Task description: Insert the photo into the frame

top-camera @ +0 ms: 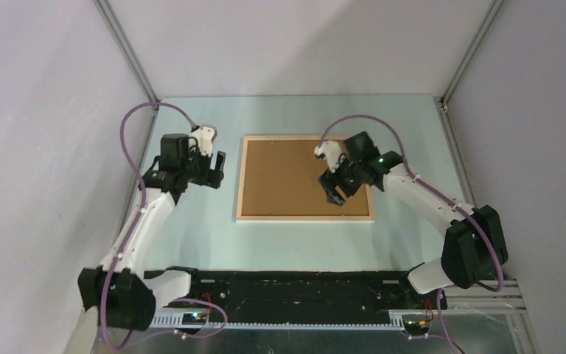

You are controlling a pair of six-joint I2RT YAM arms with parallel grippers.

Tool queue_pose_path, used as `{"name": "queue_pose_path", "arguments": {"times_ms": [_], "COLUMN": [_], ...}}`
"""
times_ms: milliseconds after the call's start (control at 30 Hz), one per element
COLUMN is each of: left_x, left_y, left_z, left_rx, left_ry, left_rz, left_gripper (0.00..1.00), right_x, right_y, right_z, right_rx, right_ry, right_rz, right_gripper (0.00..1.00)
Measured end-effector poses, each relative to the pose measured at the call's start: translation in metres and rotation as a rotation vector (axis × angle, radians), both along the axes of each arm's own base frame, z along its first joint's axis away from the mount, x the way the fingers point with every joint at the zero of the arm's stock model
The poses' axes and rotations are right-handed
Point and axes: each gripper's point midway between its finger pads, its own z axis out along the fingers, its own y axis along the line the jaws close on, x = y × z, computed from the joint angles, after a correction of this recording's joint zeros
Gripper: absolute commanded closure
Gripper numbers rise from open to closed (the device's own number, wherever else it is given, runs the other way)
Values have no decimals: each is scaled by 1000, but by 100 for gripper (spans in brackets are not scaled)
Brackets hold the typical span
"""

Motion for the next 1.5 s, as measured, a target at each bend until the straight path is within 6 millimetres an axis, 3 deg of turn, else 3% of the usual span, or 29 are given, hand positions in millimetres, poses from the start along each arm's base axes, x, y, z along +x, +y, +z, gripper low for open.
{"name": "queue_pose_path", "arguments": {"times_ms": [100,233,367,533,1267,1500], "left_x": [-15,-33,-46,-48,-48,-48], "left_y": [3,5,8,7,7,7], "left_z": [6,-2,-15,-17,-25,-25], "left_rx": [15,30,43,44,47,46], "left_ry": [-46,-49,-13,-4,29,29], "left_rz": [-15,-27,-35,-38,-39,-40], "left_gripper": [9,9,9,9,9,9], "right_x": [-26,-49,-54,-55,-49,-46], "right_y": [17,35,40,38,33,32], "right_z": [-17,-39,-66,-91,-108,-108], "right_rx": [-74,-173,-277,-374,-450,-451], "right_ry": [4,-1,3,2,-20,-27], "right_rz": [103,217,280,326,387,380], "right_gripper": [26,28,29,31,38,45]}}
